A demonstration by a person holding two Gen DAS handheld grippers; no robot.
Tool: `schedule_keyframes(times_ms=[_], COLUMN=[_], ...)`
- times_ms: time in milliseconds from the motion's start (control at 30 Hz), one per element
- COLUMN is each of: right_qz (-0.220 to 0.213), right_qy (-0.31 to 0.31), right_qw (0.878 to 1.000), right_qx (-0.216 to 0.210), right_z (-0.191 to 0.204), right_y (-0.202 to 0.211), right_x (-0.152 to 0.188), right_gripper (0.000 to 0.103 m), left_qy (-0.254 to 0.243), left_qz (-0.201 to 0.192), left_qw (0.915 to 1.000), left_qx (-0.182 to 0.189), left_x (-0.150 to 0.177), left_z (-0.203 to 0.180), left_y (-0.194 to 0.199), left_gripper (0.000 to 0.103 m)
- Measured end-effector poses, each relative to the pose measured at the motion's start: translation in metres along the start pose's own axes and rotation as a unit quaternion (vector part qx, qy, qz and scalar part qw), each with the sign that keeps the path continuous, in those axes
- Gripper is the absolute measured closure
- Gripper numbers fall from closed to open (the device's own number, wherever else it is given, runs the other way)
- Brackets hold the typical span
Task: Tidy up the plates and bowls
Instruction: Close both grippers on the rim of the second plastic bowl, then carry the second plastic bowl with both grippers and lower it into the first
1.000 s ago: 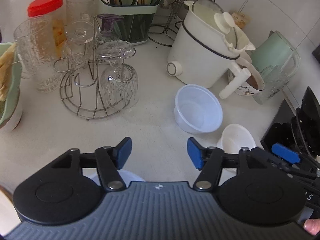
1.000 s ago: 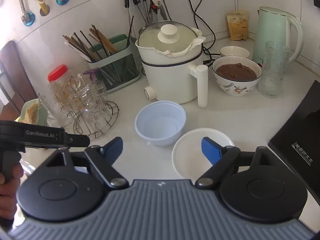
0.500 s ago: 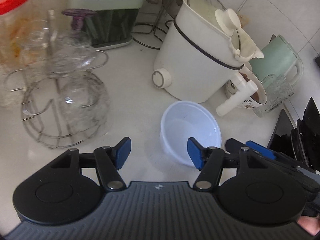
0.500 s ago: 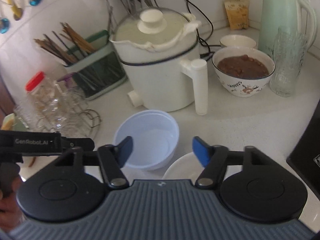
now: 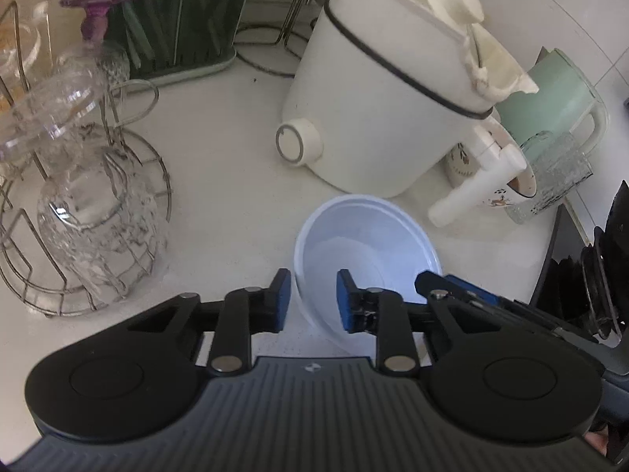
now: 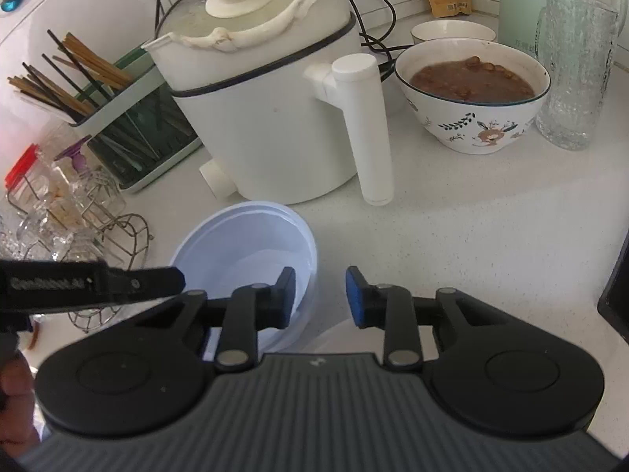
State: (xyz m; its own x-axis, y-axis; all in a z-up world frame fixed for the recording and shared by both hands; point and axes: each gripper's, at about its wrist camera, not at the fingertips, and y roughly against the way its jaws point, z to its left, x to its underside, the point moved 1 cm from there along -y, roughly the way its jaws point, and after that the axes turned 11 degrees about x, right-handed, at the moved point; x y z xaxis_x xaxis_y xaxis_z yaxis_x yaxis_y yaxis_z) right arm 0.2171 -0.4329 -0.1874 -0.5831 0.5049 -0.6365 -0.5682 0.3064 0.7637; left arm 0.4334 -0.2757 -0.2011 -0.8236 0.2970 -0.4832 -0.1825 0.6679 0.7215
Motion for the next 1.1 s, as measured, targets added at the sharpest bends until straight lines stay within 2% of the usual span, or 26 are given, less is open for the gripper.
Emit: schedule_keyframes(times_ms=[167, 400, 633, 900, 1100], right_qz=[-0.004, -0.001, 0.008, 0.011, 0.021], right_qy=[0.012, 0.008, -0.004, -0.008, -0.033], right_qw=[1.000, 1.000, 0.999, 0.998, 0.997], right_qx=[-0.011, -0.025, -0.045, -0.059, -0.073], right_z=[0.006, 0.006, 0.015, 0.038, 0.043], right_y=[-0.004, -0.003, 0.026, 0.068, 0.095], right_x=[-0.001, -0.005, -0.015, -0.019, -0.013], right_gripper=[0.078, 0.078, 0.078, 0.078, 0.078], left_qy=[-0.007, 0.008, -0.006, 0.012, 0.016], left_qz=[-0.010, -0.015, -0.004, -0.006, -0.003], left_qw=[0.9999, 0.9998, 1.0000, 0.9999, 0.9996], left_qx=[-0.006, -0.002, -0.001, 0.007, 0.021], left_x=[0.003, 0.000, -0.007, -0.006, 0.003], left_z=[-0.003, -0.001, -0.005, -0.005, -0.007], left_y=[-0.004, 0.004, 0.043, 0.099, 0.132], left_gripper=[0.078, 0.078, 0.078, 0.078, 0.078])
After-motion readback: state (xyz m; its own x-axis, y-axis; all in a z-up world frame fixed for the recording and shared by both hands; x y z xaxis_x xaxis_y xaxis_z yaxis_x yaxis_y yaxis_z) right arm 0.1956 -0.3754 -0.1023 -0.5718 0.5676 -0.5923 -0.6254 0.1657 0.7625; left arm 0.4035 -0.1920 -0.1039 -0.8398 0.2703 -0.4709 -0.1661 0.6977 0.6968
